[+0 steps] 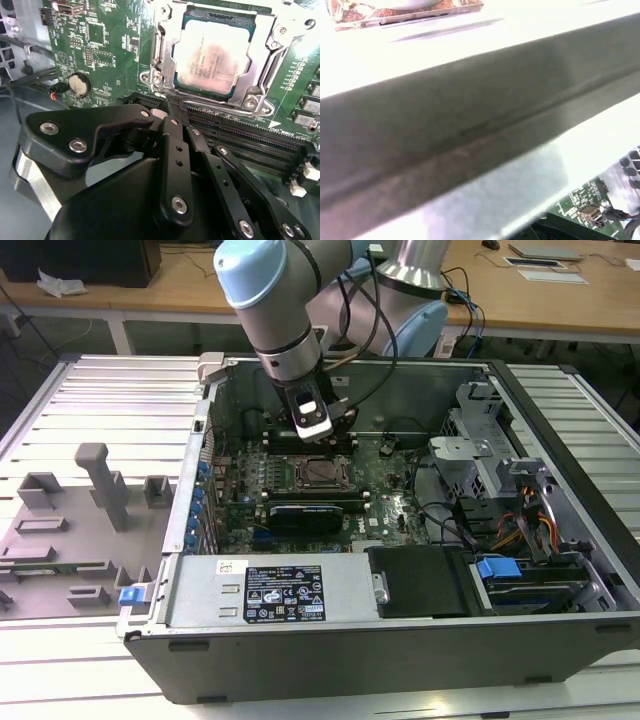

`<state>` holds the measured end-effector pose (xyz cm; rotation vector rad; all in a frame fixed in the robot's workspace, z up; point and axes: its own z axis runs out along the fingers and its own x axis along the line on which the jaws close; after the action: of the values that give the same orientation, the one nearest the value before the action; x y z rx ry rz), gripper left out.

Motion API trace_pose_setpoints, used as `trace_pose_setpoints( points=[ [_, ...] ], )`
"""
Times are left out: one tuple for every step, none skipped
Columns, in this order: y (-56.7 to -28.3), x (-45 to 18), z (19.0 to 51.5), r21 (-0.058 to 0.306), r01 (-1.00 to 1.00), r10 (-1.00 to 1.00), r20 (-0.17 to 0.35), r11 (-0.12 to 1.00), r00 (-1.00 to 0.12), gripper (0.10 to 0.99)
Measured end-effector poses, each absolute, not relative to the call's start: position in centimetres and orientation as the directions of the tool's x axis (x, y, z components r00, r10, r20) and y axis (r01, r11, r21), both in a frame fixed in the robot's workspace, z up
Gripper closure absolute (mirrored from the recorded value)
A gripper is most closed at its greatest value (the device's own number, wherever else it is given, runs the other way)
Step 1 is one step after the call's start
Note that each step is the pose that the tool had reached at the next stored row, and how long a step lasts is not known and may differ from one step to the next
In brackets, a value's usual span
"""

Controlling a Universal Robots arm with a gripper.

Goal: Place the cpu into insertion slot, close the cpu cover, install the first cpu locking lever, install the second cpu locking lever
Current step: 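Install the first cpu locking lever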

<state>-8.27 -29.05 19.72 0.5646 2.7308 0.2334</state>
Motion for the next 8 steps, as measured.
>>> trace_pose_setpoints(
  points=[
    [-29.0,-8.3,20.0,0.226,0.354,0.410,-0.296,0.907,-0.863,0.980],
    [-29.0,-8.3,20.1,0.226,0.354,0.410,-0.296,0.907,-0.863,0.980],
    [-29.0,-8.3,20.3,0.226,0.354,0.410,-0.296,0.907,-0.863,0.980],
    [-29.0,-8.3,20.7,0.226,0.354,0.410,-0.296,0.907,-0.863,0.980],
    [-29.0,-8.3,21.0,0.226,0.354,0.410,-0.296,0.907,-0.863,0.980],
    [-29.0,-8.3,21.2,0.226,0.354,0.410,-0.296,0.907,-0.863,0.980],
    [-29.0,-8.3,21.5,0.226,0.354,0.410,-0.296,0.907,-0.863,0.980],
    [-29.0,-8.3,21.7,0.226,0.354,0.410,-0.296,0.907,-0.863,0.980]
  ],
)
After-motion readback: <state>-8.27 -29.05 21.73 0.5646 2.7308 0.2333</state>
